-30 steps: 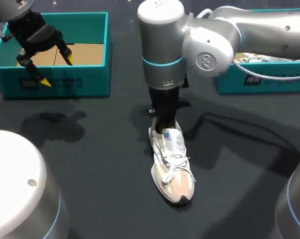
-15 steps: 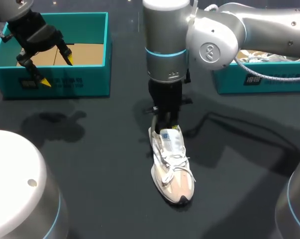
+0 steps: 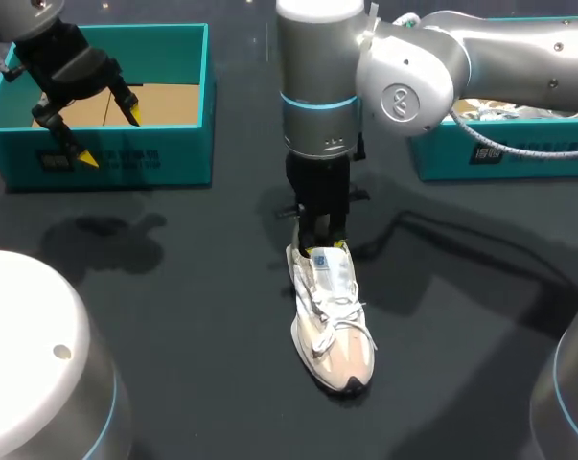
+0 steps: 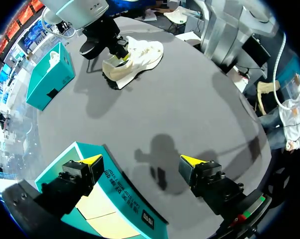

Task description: Take the shoe out of the shoebox, open the shoe tongue, remove and reinsert the insole, then place the shoe into the shoebox

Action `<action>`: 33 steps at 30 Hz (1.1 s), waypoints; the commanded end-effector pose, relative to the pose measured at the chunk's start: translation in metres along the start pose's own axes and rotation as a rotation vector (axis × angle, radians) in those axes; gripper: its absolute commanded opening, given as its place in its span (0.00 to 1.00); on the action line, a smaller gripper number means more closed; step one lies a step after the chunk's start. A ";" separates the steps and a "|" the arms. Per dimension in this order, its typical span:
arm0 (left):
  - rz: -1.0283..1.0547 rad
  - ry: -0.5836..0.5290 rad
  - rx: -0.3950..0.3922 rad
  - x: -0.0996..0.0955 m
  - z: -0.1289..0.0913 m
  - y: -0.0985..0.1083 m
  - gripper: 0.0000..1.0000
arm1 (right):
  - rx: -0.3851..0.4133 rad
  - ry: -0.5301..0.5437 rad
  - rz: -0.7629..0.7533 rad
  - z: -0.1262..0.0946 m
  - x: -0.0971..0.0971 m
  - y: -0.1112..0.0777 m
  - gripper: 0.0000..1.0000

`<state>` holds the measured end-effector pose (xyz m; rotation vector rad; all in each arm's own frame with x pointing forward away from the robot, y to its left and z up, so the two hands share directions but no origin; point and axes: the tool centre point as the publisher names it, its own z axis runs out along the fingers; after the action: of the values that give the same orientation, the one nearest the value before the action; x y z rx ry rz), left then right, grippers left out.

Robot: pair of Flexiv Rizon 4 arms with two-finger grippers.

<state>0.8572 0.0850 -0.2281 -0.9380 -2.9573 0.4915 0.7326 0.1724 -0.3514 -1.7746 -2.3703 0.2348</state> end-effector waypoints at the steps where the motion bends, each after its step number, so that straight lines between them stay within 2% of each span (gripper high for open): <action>1: 0.001 0.001 -0.002 0.000 0.000 0.000 1.00 | 0.010 0.009 -0.005 0.005 0.000 0.005 0.29; 4: 0.001 0.001 -0.002 0.000 0.000 0.000 1.00 | 0.015 0.014 -0.008 0.006 0.002 0.003 0.33; 7: 0.001 0.001 -0.002 0.000 0.000 0.000 1.00 | 0.019 0.017 -0.007 0.006 0.004 0.000 0.44; 11: 0.001 0.001 -0.002 0.000 0.000 0.000 1.00 | 0.022 0.013 0.000 0.002 0.008 -0.004 0.49; 14: 0.001 0.001 -0.002 0.000 0.000 0.000 1.00 | 0.030 0.009 0.004 0.002 0.010 -0.006 0.82; 16: 0.001 0.001 -0.002 0.000 0.000 0.000 1.00 | 0.034 0.008 0.009 0.002 0.010 -0.007 0.88; 22: 0.001 0.001 -0.002 0.000 0.000 0.000 1.00 | 0.033 0.013 0.020 0.002 0.010 -0.010 1.00; 33: 0.001 0.001 -0.002 0.000 0.000 0.000 1.00 | 0.006 0.004 0.058 -0.004 0.009 -0.017 1.00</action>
<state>0.8572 0.0850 -0.2281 -0.9380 -2.9573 0.4916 0.7212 0.1788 -0.3463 -1.8297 -2.3087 0.2621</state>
